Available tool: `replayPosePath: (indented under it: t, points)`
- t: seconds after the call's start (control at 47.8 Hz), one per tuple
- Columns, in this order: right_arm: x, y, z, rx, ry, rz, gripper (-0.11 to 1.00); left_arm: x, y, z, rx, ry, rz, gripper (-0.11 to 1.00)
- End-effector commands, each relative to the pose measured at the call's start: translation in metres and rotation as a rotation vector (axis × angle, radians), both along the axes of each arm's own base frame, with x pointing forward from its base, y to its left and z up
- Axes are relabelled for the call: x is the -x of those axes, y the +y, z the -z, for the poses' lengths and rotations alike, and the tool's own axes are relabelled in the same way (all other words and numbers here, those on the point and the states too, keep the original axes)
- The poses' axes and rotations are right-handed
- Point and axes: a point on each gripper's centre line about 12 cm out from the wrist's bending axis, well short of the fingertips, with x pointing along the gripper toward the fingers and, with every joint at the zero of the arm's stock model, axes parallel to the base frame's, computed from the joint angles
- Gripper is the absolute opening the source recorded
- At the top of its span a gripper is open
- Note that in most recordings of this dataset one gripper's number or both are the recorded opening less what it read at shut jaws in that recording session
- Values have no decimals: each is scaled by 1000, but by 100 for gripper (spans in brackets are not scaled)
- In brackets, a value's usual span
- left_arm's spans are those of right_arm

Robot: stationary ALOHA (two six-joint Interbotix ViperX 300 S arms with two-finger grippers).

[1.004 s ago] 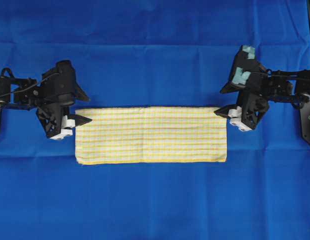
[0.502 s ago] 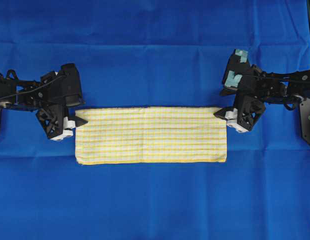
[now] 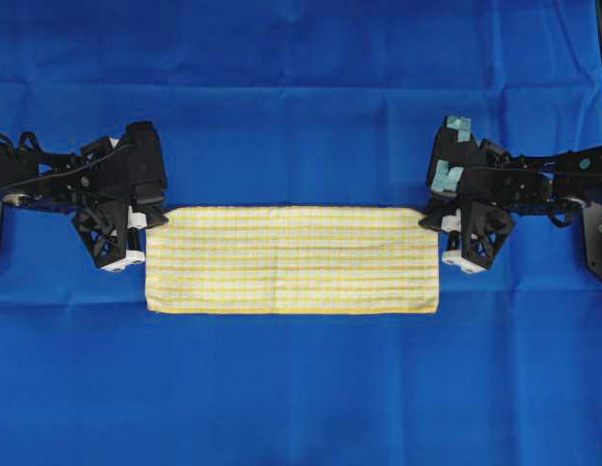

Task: Fold the yellow towel.
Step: 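Grasp the short ends of the folded strip with both grippers, then lift the strip and rotate it vertical, right gripper moving to the far side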

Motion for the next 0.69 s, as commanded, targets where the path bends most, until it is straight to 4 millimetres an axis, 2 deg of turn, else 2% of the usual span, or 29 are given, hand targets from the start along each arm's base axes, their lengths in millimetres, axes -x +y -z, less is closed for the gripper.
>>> replayPosePath:
  t: [0.0,0.23,0.523,0.669]
  points:
    - [-4,0,-7,1,-22,-2,5,-2,1,-2,0,3,-1,4]
    - [-5,1,-29,-3,-65,-9,3,-10,3,-11,-3,-20,-6,4]
    - [-1,3,-77,18,-147,-47,3,-23,19,-58,-15,-67,-38,4]
    - [1,3,-101,38,-183,-69,3,-23,24,-78,-20,-115,-56,4]
